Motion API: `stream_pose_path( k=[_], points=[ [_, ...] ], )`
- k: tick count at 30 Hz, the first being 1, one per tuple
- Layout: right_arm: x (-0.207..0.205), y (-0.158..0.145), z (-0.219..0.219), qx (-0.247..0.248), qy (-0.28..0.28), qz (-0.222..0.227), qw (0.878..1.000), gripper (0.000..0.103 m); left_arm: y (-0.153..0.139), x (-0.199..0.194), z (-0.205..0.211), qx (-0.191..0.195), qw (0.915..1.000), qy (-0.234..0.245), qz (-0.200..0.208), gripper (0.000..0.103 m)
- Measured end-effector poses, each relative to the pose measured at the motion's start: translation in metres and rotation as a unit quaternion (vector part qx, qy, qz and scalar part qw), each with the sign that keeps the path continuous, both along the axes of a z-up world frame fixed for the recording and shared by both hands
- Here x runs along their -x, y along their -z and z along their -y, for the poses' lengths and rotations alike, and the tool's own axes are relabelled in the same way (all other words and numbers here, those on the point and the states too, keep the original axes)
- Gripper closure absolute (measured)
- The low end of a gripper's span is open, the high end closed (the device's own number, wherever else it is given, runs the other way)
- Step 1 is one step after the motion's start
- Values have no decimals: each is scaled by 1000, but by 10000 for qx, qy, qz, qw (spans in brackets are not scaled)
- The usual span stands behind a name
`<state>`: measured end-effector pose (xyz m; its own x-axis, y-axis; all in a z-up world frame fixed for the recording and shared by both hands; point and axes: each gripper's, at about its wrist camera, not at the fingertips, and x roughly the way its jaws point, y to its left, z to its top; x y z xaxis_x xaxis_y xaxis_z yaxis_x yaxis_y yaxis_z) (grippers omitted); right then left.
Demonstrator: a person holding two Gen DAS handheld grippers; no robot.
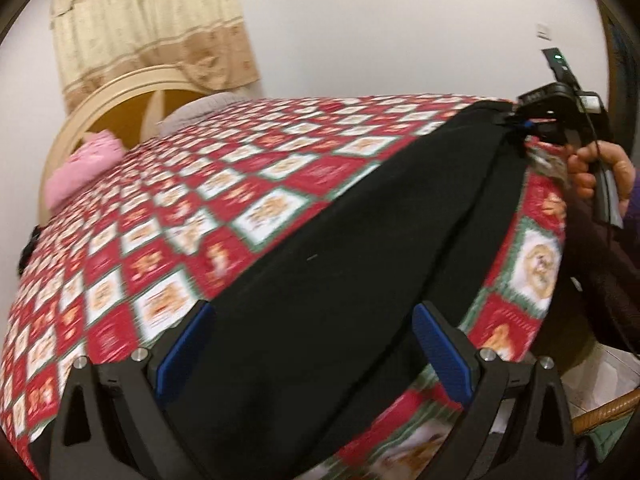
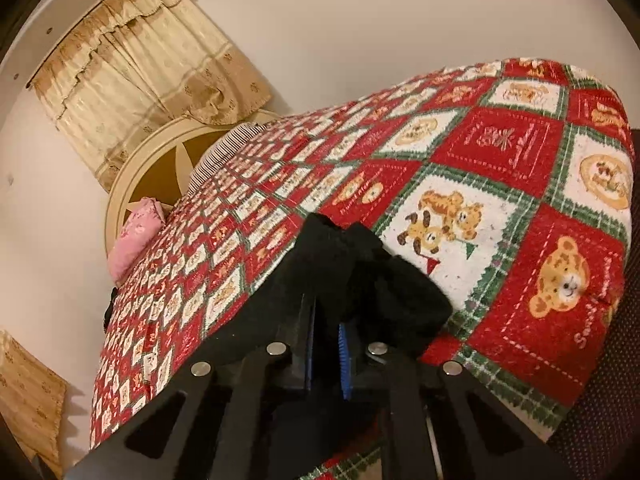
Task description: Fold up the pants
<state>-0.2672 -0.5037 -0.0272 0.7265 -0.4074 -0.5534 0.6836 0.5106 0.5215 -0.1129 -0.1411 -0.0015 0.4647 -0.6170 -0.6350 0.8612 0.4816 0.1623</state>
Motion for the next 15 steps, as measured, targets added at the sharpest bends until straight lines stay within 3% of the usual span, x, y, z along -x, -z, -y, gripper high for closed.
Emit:
stream_pose_path(
  k=[3, 7, 8, 11, 15],
  points=[
    [2, 0, 0, 1, -63, 4, 10000, 93, 1, 7, 9, 2, 9997, 235, -50, 2],
    [1, 4, 4, -42, -114, 7, 9999, 93, 16, 1, 28, -258, 9995, 182, -37, 3],
    [0, 4, 5, -63, -116, 18, 9999, 93, 21, -1, 33, -329, 9993, 154, -117, 8],
    [2, 8, 5, -110, -133, 72, 9998, 93, 31, -11, 41, -460, 9968, 199, -618, 39],
    [8, 9, 5, -191, -214, 220, 9993, 93, 30, -17, 39, -194, 9937, 236, -1074, 63]
  ],
)
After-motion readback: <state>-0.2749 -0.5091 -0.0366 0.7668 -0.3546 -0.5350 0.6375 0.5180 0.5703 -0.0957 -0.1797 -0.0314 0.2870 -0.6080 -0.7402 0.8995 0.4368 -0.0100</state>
